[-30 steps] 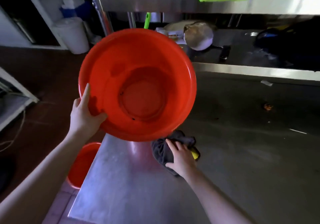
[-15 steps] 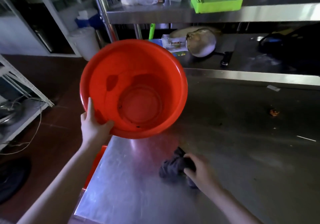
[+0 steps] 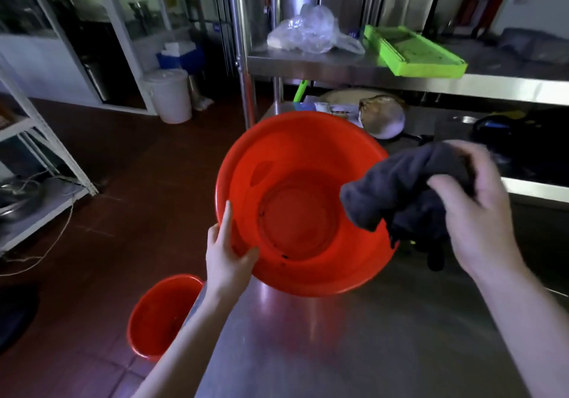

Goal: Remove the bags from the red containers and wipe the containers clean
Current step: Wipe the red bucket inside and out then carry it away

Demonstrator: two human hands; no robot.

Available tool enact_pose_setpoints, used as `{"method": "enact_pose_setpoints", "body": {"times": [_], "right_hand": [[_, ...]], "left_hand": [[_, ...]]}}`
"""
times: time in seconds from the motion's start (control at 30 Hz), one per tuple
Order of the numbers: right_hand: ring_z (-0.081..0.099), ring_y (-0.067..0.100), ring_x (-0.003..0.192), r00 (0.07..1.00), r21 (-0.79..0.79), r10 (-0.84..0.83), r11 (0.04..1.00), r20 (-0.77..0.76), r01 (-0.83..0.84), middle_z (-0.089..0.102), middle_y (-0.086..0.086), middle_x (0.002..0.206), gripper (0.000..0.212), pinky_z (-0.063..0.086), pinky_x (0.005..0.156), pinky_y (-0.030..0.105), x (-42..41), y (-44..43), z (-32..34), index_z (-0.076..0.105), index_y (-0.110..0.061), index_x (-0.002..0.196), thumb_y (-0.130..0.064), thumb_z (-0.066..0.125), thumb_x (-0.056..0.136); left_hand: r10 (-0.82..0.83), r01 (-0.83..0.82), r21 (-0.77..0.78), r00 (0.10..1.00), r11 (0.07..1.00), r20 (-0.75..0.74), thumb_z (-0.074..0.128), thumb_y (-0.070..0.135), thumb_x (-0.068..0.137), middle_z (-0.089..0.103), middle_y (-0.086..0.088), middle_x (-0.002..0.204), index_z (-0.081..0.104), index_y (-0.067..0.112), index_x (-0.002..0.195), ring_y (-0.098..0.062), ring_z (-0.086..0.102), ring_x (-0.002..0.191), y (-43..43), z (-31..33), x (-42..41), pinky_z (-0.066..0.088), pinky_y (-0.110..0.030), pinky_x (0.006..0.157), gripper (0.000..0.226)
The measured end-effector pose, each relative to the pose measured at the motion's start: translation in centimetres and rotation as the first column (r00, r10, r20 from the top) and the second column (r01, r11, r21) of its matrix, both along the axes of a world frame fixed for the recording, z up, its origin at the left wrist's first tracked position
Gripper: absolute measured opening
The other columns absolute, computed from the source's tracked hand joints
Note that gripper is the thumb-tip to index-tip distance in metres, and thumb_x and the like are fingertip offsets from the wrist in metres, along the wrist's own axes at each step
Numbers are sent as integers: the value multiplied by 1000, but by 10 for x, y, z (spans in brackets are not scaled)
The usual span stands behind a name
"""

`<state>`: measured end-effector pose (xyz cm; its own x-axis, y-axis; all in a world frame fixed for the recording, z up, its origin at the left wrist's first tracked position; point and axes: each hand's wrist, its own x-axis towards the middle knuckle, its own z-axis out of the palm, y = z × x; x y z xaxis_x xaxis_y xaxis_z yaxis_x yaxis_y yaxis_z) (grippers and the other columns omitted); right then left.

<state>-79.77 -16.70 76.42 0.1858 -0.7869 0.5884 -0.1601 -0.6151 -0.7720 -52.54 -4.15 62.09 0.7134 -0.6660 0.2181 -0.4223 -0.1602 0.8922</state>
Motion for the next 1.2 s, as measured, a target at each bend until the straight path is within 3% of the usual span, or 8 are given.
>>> {"method": "enact_pose_setpoints", "body": {"times": [0.1,0.27,0.53,0.73,0.9,1.03,1.1,1.2], "right_hand": [[55,-11,98,956,25,138,990,-260,-136,61,-25,104,36,38,86,5,19,17,-20,52,-40,108,-20,58,79],[61,7,107,588,367,486,874,-647,-319,64,-16,109,44,45,93,28,42,67,-100,48,-42,115,-15,61,83],[52,-2,119,732,206,467,882,-496,-423,59,-26,121,35,36,97,14,49,80,-89,60,-38,119,-39,58,84],[45,11,127,707,55,246,958,-663,-281,52,-9,140,14,36,102,34,58,53,-79,62,-30,99,-39,54,94],[42,14,126,665,71,162,984,-729,-162,56,-10,129,53,37,102,38,59,34,-78,46,-35,130,-51,54,80],[62,14,97,612,-31,96,981,-785,-194,69,-10,99,37,42,75,28,54,30,-83,63,-28,115,-43,43,88],[65,16,82,658,-105,15,984,-753,-141,70,-7,85,35,46,60,31,47,27,-86,68,-21,100,-39,39,89],[67,20,75,731,-184,-58,978,-680,-94,72,-2,80,44,51,59,34,34,15,-88,72,-14,91,-38,34,90]], "left_hand": [[-19,19,-28,1000,999,-9,70,2,78,41,3,125,19,52,149,11,49,101,10,-12,-8,45,-12,85,101],[15,-15,26,1000,1000,-3,60,-1,86,36,-2,134,13,53,150,-9,46,98,12,-14,-11,42,-22,82,96],[27,-12,142,994,990,-105,58,3,82,37,-1,121,16,49,151,-24,59,92,-2,15,-1,57,-43,77,93],[-76,149,189,934,971,-349,70,15,79,29,-4,127,5,49,151,-24,61,82,-27,42,-4,61,-43,66,103],[-165,276,256,909,927,-383,74,17,80,23,0,130,12,46,152,-30,62,94,-36,56,7,56,-29,46,99],[-353,326,444,935,835,-24,73,35,83,8,-2,151,31,34,150,-37,46,127,-30,68,32,56,-44,87,79],[-566,329,574,768,750,299,66,62,78,-10,0,159,41,45,142,-37,1,147,-24,73,53,23,-54,116,70],[-731,433,591,450,681,513,51,83,68,-2,3,163,52,43,134,-24,-17,149,-20,82,72,7,-58,116,78]]}}
